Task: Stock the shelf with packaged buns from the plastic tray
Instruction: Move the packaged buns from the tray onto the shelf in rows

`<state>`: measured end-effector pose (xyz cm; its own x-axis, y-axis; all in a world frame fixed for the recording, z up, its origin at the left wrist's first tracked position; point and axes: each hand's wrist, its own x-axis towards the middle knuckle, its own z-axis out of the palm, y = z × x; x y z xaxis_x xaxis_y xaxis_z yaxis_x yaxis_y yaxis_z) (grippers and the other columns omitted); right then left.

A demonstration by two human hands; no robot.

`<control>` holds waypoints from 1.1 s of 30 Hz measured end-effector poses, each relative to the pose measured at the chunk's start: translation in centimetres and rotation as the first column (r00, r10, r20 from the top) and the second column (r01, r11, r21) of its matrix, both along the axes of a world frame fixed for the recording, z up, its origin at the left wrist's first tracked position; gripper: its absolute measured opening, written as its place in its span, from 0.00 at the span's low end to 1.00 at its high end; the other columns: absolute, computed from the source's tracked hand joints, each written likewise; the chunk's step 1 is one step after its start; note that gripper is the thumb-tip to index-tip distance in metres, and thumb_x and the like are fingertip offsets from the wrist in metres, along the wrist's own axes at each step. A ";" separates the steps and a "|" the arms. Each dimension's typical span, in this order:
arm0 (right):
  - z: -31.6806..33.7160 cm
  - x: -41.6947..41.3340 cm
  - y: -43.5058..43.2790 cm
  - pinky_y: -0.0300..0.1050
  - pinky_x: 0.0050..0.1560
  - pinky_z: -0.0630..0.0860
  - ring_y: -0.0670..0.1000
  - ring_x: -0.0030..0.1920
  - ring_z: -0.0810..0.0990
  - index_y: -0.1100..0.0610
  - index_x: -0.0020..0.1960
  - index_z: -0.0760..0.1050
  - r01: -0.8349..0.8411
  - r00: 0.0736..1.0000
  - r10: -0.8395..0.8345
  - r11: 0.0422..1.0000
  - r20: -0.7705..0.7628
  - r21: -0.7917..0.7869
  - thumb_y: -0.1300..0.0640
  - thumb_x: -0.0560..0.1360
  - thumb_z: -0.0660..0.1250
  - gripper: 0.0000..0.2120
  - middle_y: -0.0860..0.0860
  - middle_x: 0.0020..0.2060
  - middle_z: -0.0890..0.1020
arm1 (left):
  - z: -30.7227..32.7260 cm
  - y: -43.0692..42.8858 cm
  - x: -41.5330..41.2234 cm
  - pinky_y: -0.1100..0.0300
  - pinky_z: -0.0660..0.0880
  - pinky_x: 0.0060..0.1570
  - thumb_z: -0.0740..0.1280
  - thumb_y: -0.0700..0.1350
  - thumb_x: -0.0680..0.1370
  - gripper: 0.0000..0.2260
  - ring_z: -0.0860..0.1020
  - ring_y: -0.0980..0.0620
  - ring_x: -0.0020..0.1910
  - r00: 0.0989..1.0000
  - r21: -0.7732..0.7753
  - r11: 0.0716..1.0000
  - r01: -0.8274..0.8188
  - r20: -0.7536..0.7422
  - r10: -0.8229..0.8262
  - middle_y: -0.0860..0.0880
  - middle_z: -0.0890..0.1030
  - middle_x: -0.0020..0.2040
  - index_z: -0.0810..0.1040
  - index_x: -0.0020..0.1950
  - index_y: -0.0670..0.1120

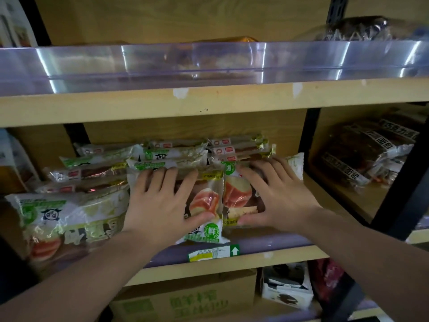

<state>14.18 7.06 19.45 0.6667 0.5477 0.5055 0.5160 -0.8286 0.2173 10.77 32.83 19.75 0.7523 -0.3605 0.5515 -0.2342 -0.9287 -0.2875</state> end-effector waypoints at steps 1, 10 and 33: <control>0.1 0.3 0.0 0.62 0.68 0.59 0.62 0.61 0.69 0.53 0.72 0.61 -0.001 1.000 0.001 1.000 0.016 0.000 0.23 0.65 0.57 0.47 0.59 0.61 0.72 | 0.0 -0.2 0.2 0.39 0.65 0.57 0.56 0.74 0.71 0.40 0.74 0.36 0.52 1.000 0.007 1.000 -0.010 0.012 0.010 0.35 0.77 0.54 0.73 0.66 0.43; -3.1 -1.0 -0.2 0.60 0.66 0.60 0.61 0.62 0.67 0.52 0.73 0.60 -0.033 0.999 0.033 0.999 0.023 0.008 0.25 0.71 0.53 0.41 0.58 0.63 0.69 | -3.8 0.4 -1.2 0.37 0.62 0.59 0.57 0.72 0.73 0.37 0.69 0.35 0.57 1.000 -0.031 1.000 -0.002 0.012 0.003 0.36 0.71 0.60 0.69 0.69 0.45; -1.8 -4.1 2.2 0.54 0.65 0.63 0.54 0.61 0.70 0.47 0.69 0.65 0.061 0.997 -0.053 0.989 -0.064 0.135 0.36 0.76 0.56 0.25 0.49 0.62 0.72 | -2.4 0.0 -3.8 0.41 0.62 0.63 0.59 0.68 0.73 0.33 0.70 0.38 0.62 0.997 -0.187 0.982 0.029 -0.071 -0.043 0.41 0.73 0.63 0.71 0.69 0.47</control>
<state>10.07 9.28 17.67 0.7263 0.4361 0.5313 0.4756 -0.8769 0.0696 7.01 32.83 17.32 0.7818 -0.2847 0.5547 -0.2831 -0.9548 -0.0910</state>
